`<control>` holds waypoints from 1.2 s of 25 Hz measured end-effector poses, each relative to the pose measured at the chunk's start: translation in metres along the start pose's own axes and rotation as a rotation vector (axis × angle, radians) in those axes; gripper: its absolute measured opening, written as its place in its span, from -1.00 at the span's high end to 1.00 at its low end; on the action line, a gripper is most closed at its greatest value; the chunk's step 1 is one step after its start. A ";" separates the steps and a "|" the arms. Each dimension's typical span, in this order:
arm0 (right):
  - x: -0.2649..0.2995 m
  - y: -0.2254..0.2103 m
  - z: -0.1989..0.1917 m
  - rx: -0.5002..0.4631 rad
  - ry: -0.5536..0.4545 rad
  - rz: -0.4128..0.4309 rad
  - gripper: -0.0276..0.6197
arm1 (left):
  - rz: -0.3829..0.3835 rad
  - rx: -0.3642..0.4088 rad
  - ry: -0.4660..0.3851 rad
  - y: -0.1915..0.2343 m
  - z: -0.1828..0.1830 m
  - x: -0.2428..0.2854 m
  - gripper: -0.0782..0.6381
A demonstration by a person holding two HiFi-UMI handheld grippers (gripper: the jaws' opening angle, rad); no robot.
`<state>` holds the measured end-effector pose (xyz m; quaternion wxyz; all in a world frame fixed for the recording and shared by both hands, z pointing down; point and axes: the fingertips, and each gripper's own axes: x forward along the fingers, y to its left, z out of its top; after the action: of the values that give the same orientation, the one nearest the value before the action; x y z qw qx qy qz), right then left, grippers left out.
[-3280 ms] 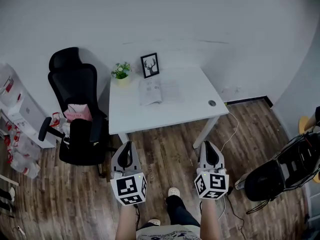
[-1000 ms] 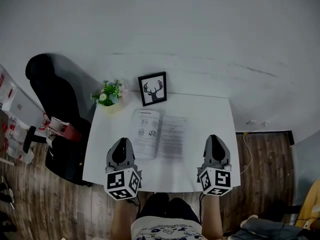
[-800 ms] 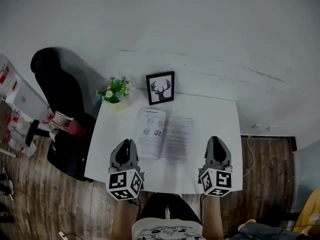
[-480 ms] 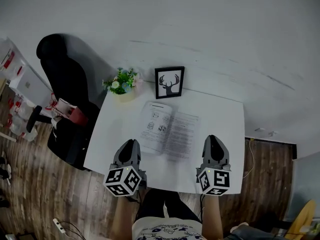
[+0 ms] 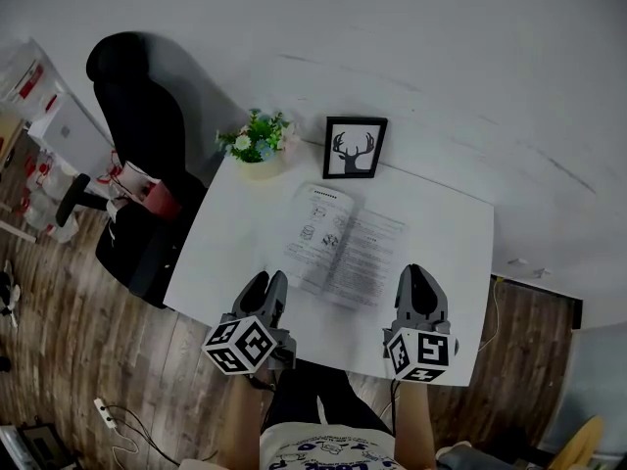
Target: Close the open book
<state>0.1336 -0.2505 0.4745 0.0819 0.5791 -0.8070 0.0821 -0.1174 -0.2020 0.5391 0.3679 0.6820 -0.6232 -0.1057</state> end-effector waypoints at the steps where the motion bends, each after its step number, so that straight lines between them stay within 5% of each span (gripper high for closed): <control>1: 0.002 0.001 -0.002 -0.002 0.005 0.006 0.79 | 0.003 -0.023 0.000 0.003 -0.003 0.000 0.34; 14: 0.014 0.019 -0.020 -0.020 0.050 0.055 0.79 | 0.029 -0.503 -0.003 0.060 -0.050 -0.010 0.14; 30: 0.016 0.019 -0.034 -0.044 0.090 0.048 0.79 | 0.068 -0.714 0.064 0.092 -0.089 0.025 0.14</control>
<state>0.1118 -0.2513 0.5104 0.1288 0.5533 -0.8178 0.0920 -0.1296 -0.1883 0.6680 0.6055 0.4923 -0.5576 -0.2831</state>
